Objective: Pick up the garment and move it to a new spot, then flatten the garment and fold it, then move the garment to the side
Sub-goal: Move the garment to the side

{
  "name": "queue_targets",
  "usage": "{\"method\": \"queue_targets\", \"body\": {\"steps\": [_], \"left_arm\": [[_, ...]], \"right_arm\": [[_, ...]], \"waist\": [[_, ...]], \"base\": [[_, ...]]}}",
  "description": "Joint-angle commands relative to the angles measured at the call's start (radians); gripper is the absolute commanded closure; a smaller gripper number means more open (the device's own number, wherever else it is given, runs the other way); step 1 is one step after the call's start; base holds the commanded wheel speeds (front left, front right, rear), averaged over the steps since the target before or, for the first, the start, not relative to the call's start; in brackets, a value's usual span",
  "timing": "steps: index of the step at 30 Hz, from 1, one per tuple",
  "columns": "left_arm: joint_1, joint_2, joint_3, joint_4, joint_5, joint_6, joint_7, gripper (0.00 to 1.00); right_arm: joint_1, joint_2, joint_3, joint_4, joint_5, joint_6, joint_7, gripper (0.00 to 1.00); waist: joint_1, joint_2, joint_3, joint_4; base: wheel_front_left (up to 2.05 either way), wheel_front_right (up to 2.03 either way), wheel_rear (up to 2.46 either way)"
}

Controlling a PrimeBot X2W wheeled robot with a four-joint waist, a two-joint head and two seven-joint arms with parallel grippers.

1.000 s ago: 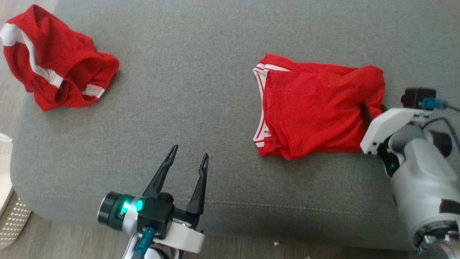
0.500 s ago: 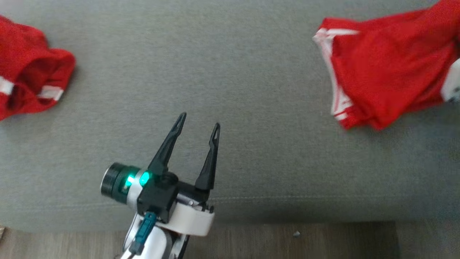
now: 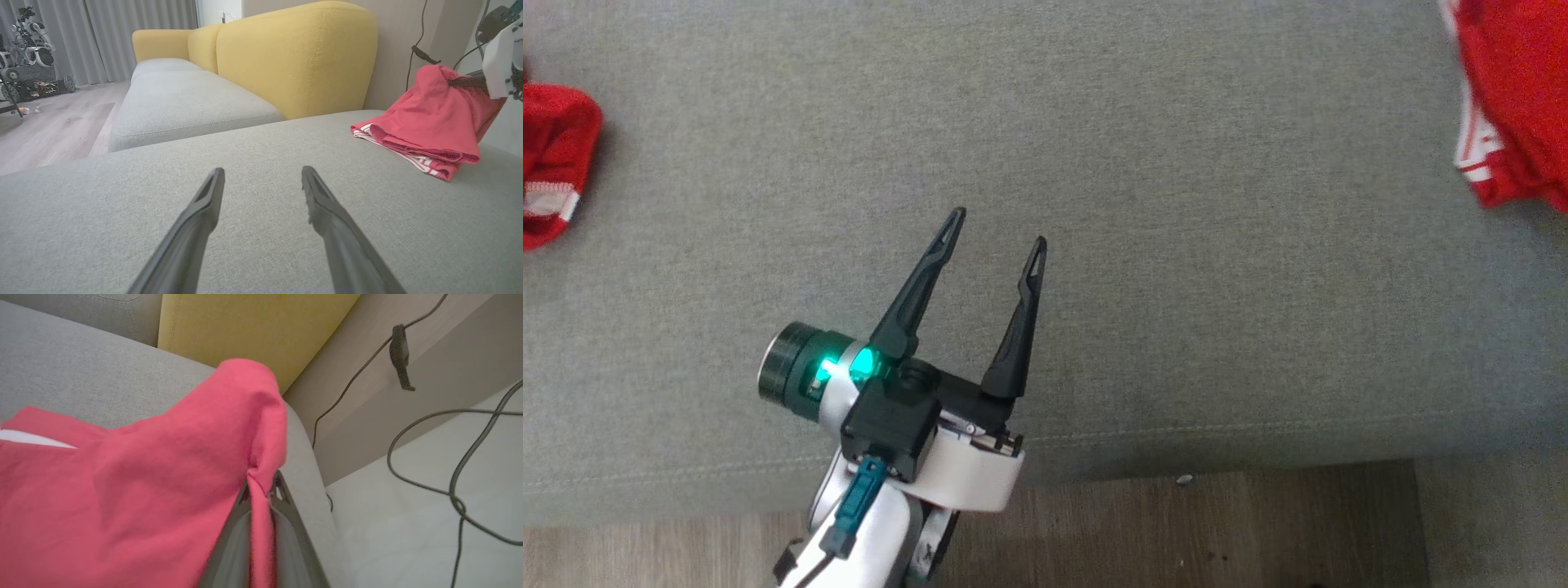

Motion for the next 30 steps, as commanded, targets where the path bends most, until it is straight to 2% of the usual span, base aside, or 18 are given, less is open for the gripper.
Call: {"method": "queue_targets", "body": {"steps": [1, 3, 6, 10, 14, 19, 21, 24, 30], "left_arm": [[-0.018, 0.003, 0.023, -0.033, 0.002, -0.002, -0.005, 0.00], [-0.022, 0.005, 0.023, -0.029, 0.000, -0.002, -0.005, 0.00], [-0.021, 0.008, 0.024, -0.019, -0.003, -0.001, -0.005, 0.00], [-0.001, 0.015, 0.027, -0.003, -0.005, 0.007, -0.005, 0.00], [0.032, 0.024, 0.036, 0.013, -0.012, 0.017, -0.005, 0.00], [0.091, 0.028, 0.058, 0.024, -0.032, 0.029, -0.005, 0.00], [0.119, 0.025, 0.075, 0.026, -0.047, 0.031, -0.005, 0.00], [0.161, 0.020, 0.107, 0.037, -0.067, 0.033, -0.005, 0.00], [0.235, 0.005, 0.177, 0.035, -0.087, 0.035, -0.005, 0.00]], "right_arm": [[0.026, -0.034, -0.016, -0.068, -0.046, -0.002, 0.005, 1.00], [0.053, -0.037, -0.080, -0.139, -0.126, -0.002, 0.004, 0.00], [0.120, 0.018, -0.172, -0.242, -0.252, -0.002, 0.009, 0.00], [0.221, 0.169, -0.235, -0.341, -0.338, -0.002, -0.048, 0.00], [0.317, 0.344, -0.214, -0.333, -0.292, -0.002, -0.159, 0.00], [0.432, 0.500, -0.142, -0.270, -0.191, -0.002, -0.314, 0.00], [0.475, 0.541, -0.107, -0.255, -0.138, -0.002, -0.386, 0.00], [0.537, 0.565, -0.049, -0.279, -0.063, -0.002, -0.431, 0.00], [0.731, 0.578, 0.034, -0.612, 0.085, -0.002, -0.434, 0.00]], "waist": [[-0.0002, 0.0000, 0.006, 0.006], [-0.0002, 0.0000, 0.004, 0.011], [-0.0002, 0.0000, -0.020, 0.016], [-0.0002, 0.0000, -0.087, 0.021], [-0.0002, 0.0000, -0.174, 0.026], [-0.0002, 0.0000, -0.273, 0.032], [-0.0002, 0.0000, -0.310, 0.036], [-0.0002, 0.0000, -0.355, 0.043], [-0.0002, 0.0000, -0.421, 0.048]], "base": [[0.00, 0.00, 0.00], [0.00, 0.00, 0.00], [0.00, 0.00, 0.00], [0.00, 0.00, 0.00], [0.00, 0.00, 0.00], [0.00, 0.00, 0.00], [0.00, 0.00, 0.00], [0.00, 0.00, 0.00], [0.00, 0.00, 0.00]]}}
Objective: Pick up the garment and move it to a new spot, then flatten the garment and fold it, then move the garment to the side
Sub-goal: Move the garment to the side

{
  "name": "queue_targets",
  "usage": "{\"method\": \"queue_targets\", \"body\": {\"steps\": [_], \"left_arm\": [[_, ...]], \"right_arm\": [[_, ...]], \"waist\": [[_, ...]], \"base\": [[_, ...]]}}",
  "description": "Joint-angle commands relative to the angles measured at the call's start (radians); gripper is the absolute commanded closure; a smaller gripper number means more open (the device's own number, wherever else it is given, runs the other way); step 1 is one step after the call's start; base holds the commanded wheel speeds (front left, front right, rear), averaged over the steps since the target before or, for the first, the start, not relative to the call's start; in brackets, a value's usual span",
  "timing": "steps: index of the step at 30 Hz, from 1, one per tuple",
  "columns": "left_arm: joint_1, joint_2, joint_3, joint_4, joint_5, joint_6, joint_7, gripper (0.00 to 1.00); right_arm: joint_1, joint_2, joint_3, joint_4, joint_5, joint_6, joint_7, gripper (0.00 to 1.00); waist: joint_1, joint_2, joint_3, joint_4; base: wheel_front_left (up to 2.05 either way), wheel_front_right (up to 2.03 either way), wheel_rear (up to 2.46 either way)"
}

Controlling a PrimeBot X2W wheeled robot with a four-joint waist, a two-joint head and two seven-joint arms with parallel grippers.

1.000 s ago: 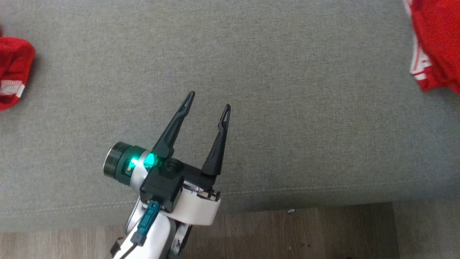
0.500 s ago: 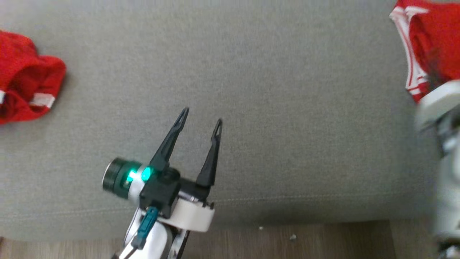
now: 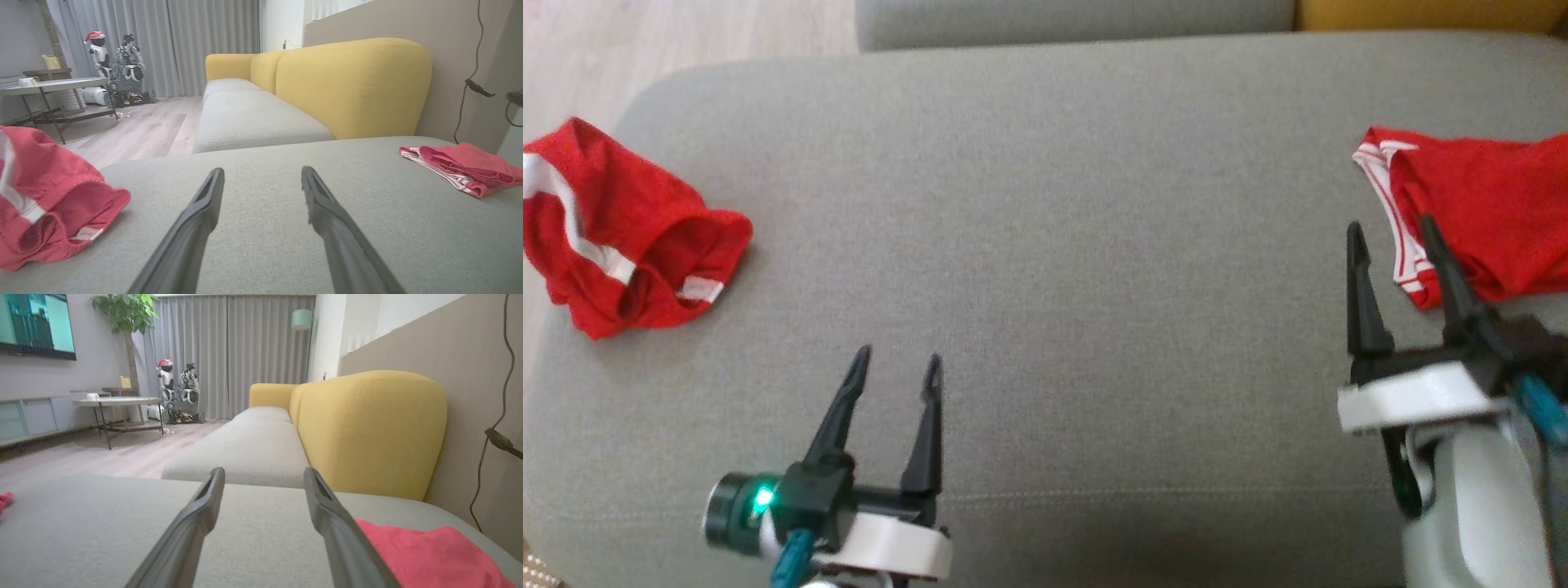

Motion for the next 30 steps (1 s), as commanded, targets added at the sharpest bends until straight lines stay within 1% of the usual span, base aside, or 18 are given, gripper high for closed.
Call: {"method": "queue_targets", "body": {"steps": [1, 3, 4, 6, 8, 11, 15, 30], "left_arm": [[-0.010, -0.006, 0.054, -0.036, -0.004, 0.004, -0.005, 0.00], [0.010, -0.008, 0.073, -0.041, 0.002, -0.001, -0.005, 0.00], [0.020, -0.009, 0.082, -0.045, 0.008, -0.002, -0.005, 0.00], [0.036, -0.012, 0.095, -0.056, 0.019, -0.006, -0.005, 0.00], [0.054, -0.015, 0.107, -0.075, 0.034, -0.002, -0.005, 0.00], [0.082, -0.022, 0.126, -0.092, 0.042, 0.012, -0.005, 0.00], [0.102, -0.028, 0.142, -0.084, 0.038, 0.014, -0.005, 0.00], [0.119, -0.040, 0.185, -0.051, 0.048, -0.025, -0.005, 0.00]], "right_arm": [[0.037, 0.011, 0.047, -0.093, 0.048, -0.001, -0.011, 0.00], [0.104, 0.012, 0.093, -0.184, 0.104, -0.001, -0.011, 0.00], [0.138, 0.012, 0.120, -0.210, 0.121, -0.001, -0.011, 0.00], [0.199, 0.012, 0.159, -0.206, 0.143, -0.001, -0.011, 0.00], [0.240, 0.012, 0.176, -0.186, 0.151, -0.001, -0.011, 0.00], [0.280, 0.012, 0.170, -0.155, 0.142, -0.001, -0.011, 0.00], [0.298, 0.013, 0.165, -0.158, 0.148, -0.001, -0.011, 0.00], [0.313, 0.013, 0.161, -0.168, 0.164, -0.001, -0.011, 0.00]], "waist": [[0.0000, -0.0001, -0.036, 0.004], [0.0000, -0.0001, -0.053, 0.006], [0.0000, -0.0001, -0.060, 0.006], [0.0000, -0.0001, -0.075, 0.005], [0.0000, -0.0001, -0.090, 0.004], [0.0000, -0.0001, -0.103, 0.004], [0.0000, -0.0001, -0.109, 0.005], [0.0000, -0.0001, -0.119, 0.012]], "base": [[0.00, 0.00, 0.00], [0.00, 0.00, 0.00], [0.00, 0.00, 0.00], [0.00, 0.00, 0.00], [0.00, 0.00, 0.00], [0.00, 0.00, 0.00], [0.00, 0.00, 0.00], [0.00, 0.00, 0.00]]}}
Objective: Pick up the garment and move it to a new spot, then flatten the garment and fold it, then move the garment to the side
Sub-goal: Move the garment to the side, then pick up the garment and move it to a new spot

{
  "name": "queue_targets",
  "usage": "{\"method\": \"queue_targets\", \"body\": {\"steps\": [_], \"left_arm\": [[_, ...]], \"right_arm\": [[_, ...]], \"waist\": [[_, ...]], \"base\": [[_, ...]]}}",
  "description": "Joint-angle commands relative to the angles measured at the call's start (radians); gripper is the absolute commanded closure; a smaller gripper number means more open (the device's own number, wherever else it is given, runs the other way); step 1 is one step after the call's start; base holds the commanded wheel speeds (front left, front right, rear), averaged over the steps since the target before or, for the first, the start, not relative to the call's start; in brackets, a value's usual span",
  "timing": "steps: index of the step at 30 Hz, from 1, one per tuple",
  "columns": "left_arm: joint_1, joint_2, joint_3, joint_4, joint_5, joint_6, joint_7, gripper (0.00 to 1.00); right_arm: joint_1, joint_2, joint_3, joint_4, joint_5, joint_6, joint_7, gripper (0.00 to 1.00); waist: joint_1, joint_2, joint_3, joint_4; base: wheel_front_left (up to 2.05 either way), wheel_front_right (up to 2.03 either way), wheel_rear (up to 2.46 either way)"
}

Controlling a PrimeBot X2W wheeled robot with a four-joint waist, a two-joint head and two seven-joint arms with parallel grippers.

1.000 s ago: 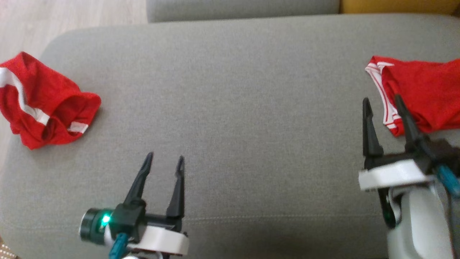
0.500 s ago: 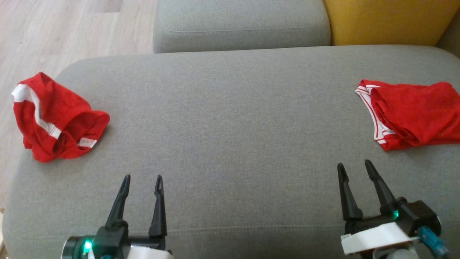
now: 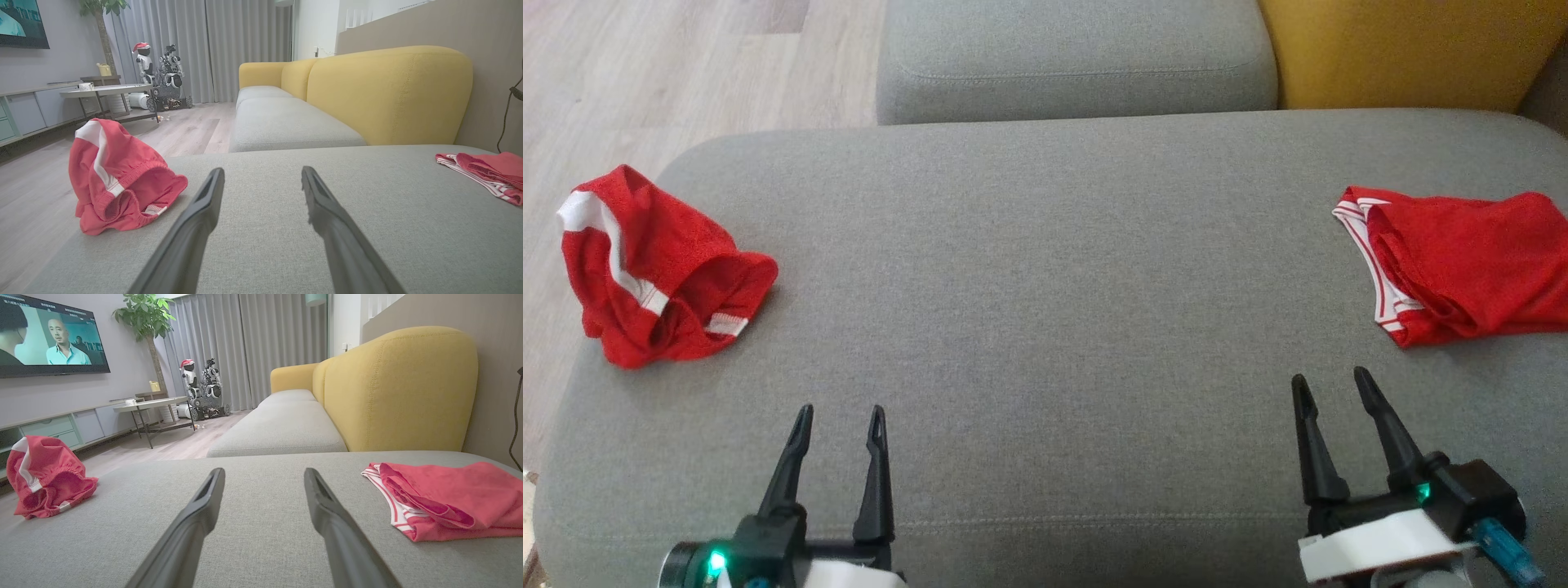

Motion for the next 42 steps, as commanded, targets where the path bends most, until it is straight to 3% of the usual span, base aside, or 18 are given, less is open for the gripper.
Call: {"method": "queue_targets", "body": {"steps": [1, 11, 25, 37, 42], "left_arm": [[-0.031, -0.011, 0.041, -0.029, 0.011, -0.005, -0.005, 0.00], [-0.034, -0.016, 0.052, -0.016, 0.017, 0.004, -0.005, 0.00], [0.014, -0.017, 0.101, -0.031, 0.007, -0.006, -0.005, 0.00], [0.010, -0.019, 0.167, -0.064, -0.022, -0.006, -0.005, 0.00], [-0.069, -0.004, 0.201, -0.049, -0.015, -0.058, -0.005, 0.00]], "right_arm": [[-0.026, -0.002, 0.026, -0.033, 0.003, -0.001, -0.008, 0.00], [-0.021, -0.002, 0.039, -0.036, 0.001, -0.001, -0.008, 0.00], [0.011, -0.002, 0.123, -0.025, 0.059, -0.001, -0.008, 0.00], [-0.037, -0.002, 0.160, 0.013, 0.035, -0.001, -0.008, 0.00], [-0.020, -0.002, 0.136, 0.012, 0.015, -0.001, -0.008, 0.00]], "waist": [[0.0001, -0.0001, -0.001, 0.001], [0.0001, -0.0001, -0.010, 0.055], [0.0001, -0.0001, -0.073, 0.322], [0.0001, -0.0001, -0.035, 0.367], [0.0001, -0.0001, -0.019, 0.374]], "base": [[0.00, 0.00, 0.00], [0.00, 0.00, 0.00], [0.00, 0.00, 0.00], [0.00, 0.00, 0.00], [0.00, 0.00, 0.00]]}}
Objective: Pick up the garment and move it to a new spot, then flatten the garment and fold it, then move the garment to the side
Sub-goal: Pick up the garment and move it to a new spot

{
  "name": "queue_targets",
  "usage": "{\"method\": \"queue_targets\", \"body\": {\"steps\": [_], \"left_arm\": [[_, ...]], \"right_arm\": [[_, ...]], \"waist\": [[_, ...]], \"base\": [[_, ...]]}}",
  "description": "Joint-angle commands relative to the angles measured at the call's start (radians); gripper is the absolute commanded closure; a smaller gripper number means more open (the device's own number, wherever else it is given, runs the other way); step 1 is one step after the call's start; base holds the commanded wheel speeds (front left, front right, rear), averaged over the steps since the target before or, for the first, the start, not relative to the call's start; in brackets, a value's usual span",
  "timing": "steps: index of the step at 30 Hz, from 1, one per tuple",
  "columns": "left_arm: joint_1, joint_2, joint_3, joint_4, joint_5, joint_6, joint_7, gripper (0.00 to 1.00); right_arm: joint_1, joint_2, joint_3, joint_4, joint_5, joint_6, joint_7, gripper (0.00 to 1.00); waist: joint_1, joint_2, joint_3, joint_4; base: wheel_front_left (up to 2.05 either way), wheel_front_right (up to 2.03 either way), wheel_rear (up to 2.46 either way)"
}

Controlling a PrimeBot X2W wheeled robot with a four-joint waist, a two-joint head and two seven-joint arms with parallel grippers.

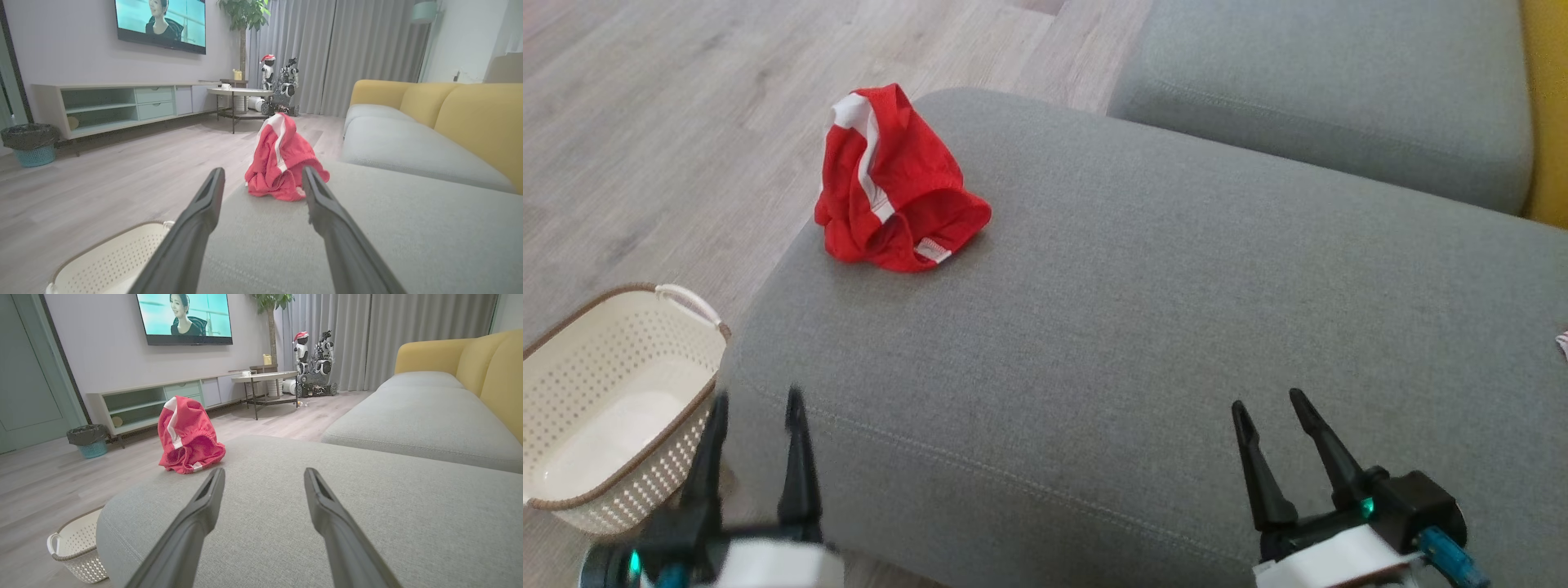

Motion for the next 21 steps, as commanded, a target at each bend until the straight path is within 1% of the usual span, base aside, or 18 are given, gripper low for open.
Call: {"method": "queue_targets", "body": {"steps": [1, 4, 8, 12, 16, 21], "left_arm": [[-0.088, 0.002, 0.034, -0.026, 0.000, -0.011, -0.005, 0.00], [-0.180, 0.015, 0.039, 0.010, -0.024, -0.066, -0.005, 0.00], [-0.350, 0.043, 0.069, 0.089, -0.064, -0.128, -0.005, 0.00], [-0.539, 0.088, 0.101, 0.221, -0.102, -0.159, 0.008, 0.00], [-0.735, 0.138, 0.126, 0.375, -0.146, -0.179, 0.075, 0.00], [-0.951, 0.187, 0.124, 0.602, -0.200, -0.203, 0.177, 0.00]], "right_arm": [[-0.023, -0.002, 0.014, -0.031, -0.012, -0.001, -0.008, 0.00], [-0.016, -0.002, -0.008, -0.042, -0.038, -0.001, -0.008, 0.00], [-0.056, -0.019, -0.002, -0.062, -0.070, -0.001, -0.008, 0.00], [-0.108, -0.042, 0.005, -0.076, -0.081, -0.001, -0.008, 0.00], [-0.154, -0.060, 0.008, -0.087, -0.090, -0.001, -0.008, 0.00], [-0.203, -0.086, 0.008, -0.101, -0.105, -0.001, -0.008, 0.00]], "waist": [[0.0000, 0.0000, 0.005, 0.002], [0.0000, 0.0000, 0.048, 0.002], [0.0000, 0.0000, 0.147, -0.042], [0.0000, 0.0000, 0.230, -0.086], [0.0000, 0.0000, 0.312, -0.120], [0.0000, 0.0000, 0.411, -0.153]], "base": [[0.00, 0.00, 0.00], [0.00, 0.00, 0.00], [0.00, 0.00, 0.00], [0.00, 0.00, 0.00], [0.00, 0.00, 0.00], [0.00, 0.00, 0.00]]}}
